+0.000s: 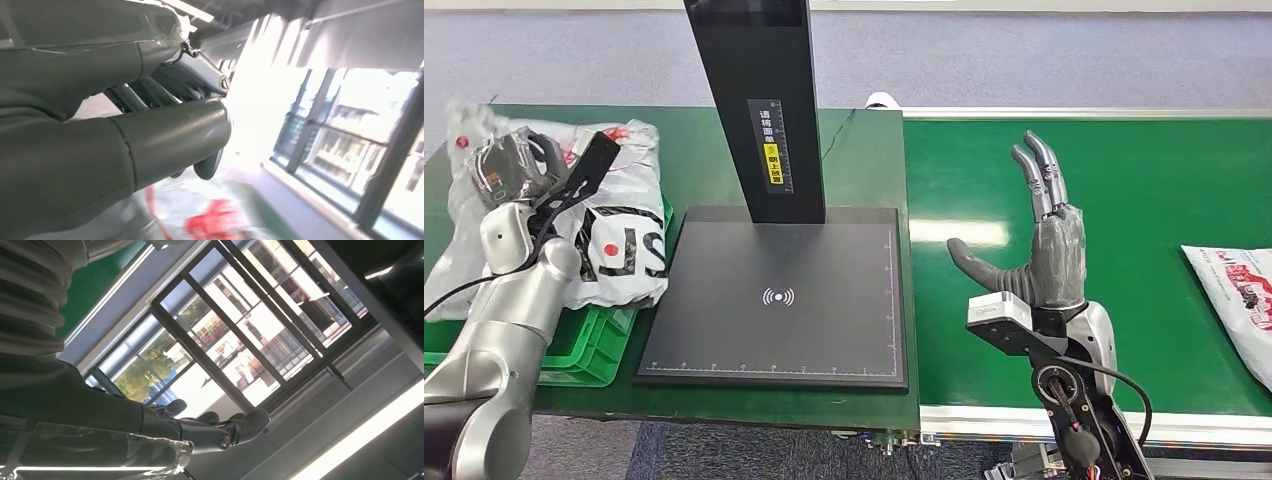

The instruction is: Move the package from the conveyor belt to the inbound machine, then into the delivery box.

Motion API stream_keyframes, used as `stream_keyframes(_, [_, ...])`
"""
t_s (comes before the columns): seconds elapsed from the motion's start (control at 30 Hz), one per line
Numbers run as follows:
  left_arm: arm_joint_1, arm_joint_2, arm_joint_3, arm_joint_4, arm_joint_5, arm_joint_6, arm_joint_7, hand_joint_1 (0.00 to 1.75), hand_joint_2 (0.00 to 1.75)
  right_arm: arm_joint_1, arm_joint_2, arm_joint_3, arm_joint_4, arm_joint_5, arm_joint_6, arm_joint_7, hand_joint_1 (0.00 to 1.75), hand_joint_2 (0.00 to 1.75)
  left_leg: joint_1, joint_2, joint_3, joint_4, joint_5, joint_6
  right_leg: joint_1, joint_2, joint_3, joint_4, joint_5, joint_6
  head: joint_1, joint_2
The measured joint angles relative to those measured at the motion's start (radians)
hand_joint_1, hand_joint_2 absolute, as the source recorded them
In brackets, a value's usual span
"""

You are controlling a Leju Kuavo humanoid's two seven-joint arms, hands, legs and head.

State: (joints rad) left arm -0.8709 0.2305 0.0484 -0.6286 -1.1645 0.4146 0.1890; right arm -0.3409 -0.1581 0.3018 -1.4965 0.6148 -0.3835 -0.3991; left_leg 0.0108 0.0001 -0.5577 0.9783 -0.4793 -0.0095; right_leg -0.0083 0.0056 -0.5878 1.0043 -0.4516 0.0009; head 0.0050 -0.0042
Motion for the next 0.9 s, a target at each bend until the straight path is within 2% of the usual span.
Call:
stream_keyframes(0.1, [0.068, 0.042, 0.069, 0.017, 0.069, 0.046, -0.066, 1.75, 0.00, -0.005, 0.000, 0.005, 0.000, 0.016, 0.014, 0.018, 0.00, 1.75, 0.000, 0.000, 0.000, 0.000, 0.000, 0.000, 0.000, 0.000, 0.000, 0.000, 0.000, 0.000, 0.000, 0.000])
stream_keyframes(0.2, [0.125, 0.061, 0.111, -0.009, 0.078, 0.055, -0.066, 1.75, 0.00, -0.005, 0.000, 0.006, 0.000, 0.024, 0.017, 0.023, 0.00, 1.75, 0.000, 0.000, 0.000, 0.000, 0.000, 0.000, 0.000, 0.000, -0.001, 0.000, 0.000, 0.000, 0.000, 0.000])
stream_keyframes(0.33, [0.160, 0.070, 0.139, -0.034, 0.073, 0.030, -0.060, 1.75, 0.00, -0.003, 0.000, 0.008, 0.000, 0.030, 0.026, 0.025, 0.00, 1.75, 0.000, 0.000, 0.000, 0.000, 0.000, 0.000, 0.000, 0.000, -0.001, 0.000, 0.000, 0.000, 0.000, 0.000])
stream_keyframes(0.5, [0.202, 0.049, 0.146, -0.094, 0.083, 0.010, -0.115, 1.75, 0.00, 0.001, 0.000, 0.008, 0.000, 0.034, 0.029, 0.028, 0.00, 1.75, 0.000, 0.000, 0.000, 0.000, 0.000, 0.000, 0.000, 0.000, -0.001, 0.000, 0.000, 0.000, 0.000, 0.000])
stream_keyframes(0.53, [0.212, 0.041, 0.145, -0.114, 0.084, 0.008, -0.118, 1.66, 0.00, 0.003, 0.000, 0.008, 0.000, 0.035, 0.029, 0.028, 0.00, 1.75, 0.000, 0.000, 0.000, 0.000, 0.000, 0.000, 0.000, 0.000, -0.001, 0.000, 0.000, 0.000, 0.000, 0.000])
stream_keyframes(0.63, [0.237, 0.021, 0.142, -0.160, 0.089, 0.006, -0.120, 0.35, 0.00, 0.008, 0.000, 0.008, 0.000, 0.036, 0.029, 0.028, 0.00, 1.75, 0.000, 0.000, 0.000, 0.000, 0.000, 0.000, 0.000, 0.000, -0.001, 0.000, 0.000, 0.000, 0.000, 0.000])
stream_keyframes(0.67, [0.244, 0.016, 0.142, -0.175, 0.096, 0.013, -0.125, 0.00, 0.00, 0.009, 0.000, 0.008, 0.000, 0.037, 0.029, 0.028, 0.00, 1.75, 0.000, 0.000, 0.000, 0.000, 0.000, 0.000, 0.000, 0.000, -0.001, 0.000, 0.000, 0.000, 0.000, 0.000])
stream_keyframes(0.77, [0.281, -0.009, 0.142, -0.251, 0.151, 0.077, -0.186, 0.00, 0.00, 0.010, 0.000, 0.008, 0.000, 0.041, 0.029, 0.028, 0.00, 1.75, 0.000, 0.000, 0.000, 0.000, 0.000, 0.000, 0.000, 0.000, -0.001, 0.000, 0.000, 0.000, 0.000, 0.000])
stream_keyframes(0.9, [0.366, -0.066, 0.140, -0.434, 0.251, 0.191, -0.334, 0.00, 0.00, 0.019, 0.000, 0.009, -0.002, 0.043, 0.027, 0.021, 0.00, 1.75, 0.000, 0.000, 0.000, 0.000, 0.000, 0.000, 0.000, 0.000, -0.001, 0.000, 0.000, 0.000, 0.000, 0.000])
